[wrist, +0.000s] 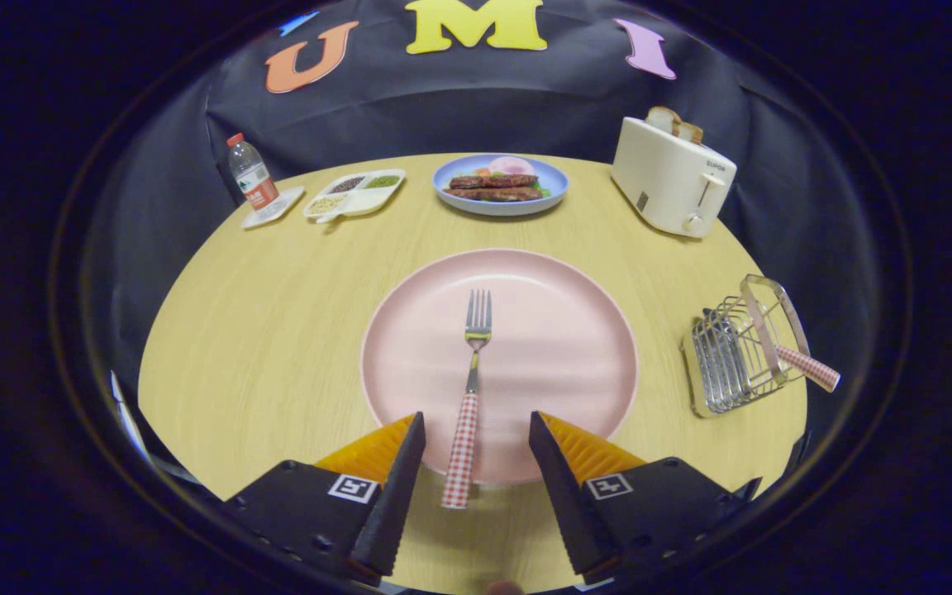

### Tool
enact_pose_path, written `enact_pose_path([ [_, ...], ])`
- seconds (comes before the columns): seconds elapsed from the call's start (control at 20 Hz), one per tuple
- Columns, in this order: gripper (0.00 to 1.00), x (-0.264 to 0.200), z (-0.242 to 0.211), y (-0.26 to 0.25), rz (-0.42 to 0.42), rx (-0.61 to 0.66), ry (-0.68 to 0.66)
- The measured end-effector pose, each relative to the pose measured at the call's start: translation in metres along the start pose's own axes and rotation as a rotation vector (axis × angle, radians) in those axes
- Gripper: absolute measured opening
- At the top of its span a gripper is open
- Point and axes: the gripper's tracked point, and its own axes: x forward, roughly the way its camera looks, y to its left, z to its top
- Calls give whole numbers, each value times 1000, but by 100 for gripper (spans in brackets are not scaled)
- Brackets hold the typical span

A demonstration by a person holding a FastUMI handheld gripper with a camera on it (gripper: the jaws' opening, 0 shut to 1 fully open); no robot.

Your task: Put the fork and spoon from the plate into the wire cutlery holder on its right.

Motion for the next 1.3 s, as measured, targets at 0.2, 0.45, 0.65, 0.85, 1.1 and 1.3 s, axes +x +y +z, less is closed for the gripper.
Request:
enact_pose_path([
  [0.2,49,7,-6,-4,-10,11,44],
  [0.45,11,11,-8,-13,-10,-1,56],
  [0.65,4,-11,1,-20,16,-3,73],
  [0.85,4,-50,26,-30,76,-13,100],
  [1.1,4,-105,66,-81,93,2,104],
  [1.3,4,-139,79,-142,49,47,137],
])
